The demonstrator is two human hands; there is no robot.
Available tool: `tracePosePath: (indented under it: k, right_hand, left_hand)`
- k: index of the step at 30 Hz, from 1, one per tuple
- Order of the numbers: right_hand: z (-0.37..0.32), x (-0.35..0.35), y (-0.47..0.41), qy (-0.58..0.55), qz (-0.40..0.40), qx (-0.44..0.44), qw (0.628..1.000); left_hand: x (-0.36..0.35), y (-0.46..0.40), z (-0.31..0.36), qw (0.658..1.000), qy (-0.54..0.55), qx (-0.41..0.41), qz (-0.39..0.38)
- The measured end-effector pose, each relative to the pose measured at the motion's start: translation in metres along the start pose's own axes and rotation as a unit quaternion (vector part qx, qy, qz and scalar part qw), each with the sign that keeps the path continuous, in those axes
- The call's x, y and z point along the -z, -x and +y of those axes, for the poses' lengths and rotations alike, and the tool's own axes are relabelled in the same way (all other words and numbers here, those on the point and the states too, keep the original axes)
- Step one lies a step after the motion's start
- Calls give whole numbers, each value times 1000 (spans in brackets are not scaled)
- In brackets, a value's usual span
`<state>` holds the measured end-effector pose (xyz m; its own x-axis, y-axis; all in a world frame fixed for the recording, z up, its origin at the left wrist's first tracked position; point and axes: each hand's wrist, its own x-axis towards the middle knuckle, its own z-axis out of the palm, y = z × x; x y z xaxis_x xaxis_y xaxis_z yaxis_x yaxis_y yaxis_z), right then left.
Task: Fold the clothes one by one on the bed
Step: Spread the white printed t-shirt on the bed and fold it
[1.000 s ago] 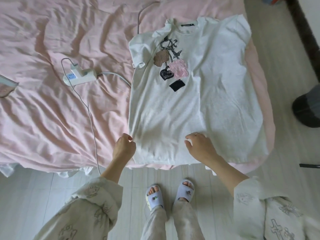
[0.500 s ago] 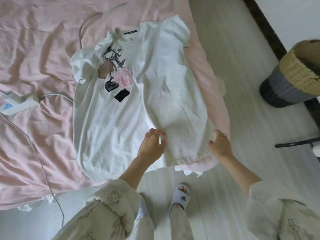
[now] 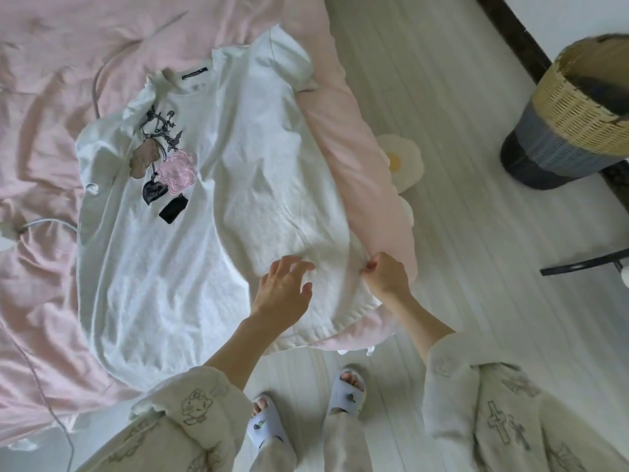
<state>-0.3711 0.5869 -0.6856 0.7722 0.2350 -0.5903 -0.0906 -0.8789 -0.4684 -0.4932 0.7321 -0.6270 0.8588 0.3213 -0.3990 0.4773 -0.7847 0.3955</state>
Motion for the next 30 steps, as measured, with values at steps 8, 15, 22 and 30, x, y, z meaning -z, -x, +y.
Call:
tracePosePath:
  k: [8,15,22,30]
  right_hand:
    - [7,-3,-6,37,-50,8,998]
    - [25,32,13,-210,12,17,978]
    - [28,62,28,-308,115,11,944]
    - [64,42,29,-38,54,-61,996]
  left_hand:
    - [1,-8,15,994,-81,-2,-79]
    - [-17,-7,21,991,-119,1,-60]
    - [-25,-11,42,994,-90,-29,-59]
    - [-27,-10,41,974,-131,-74,-171]
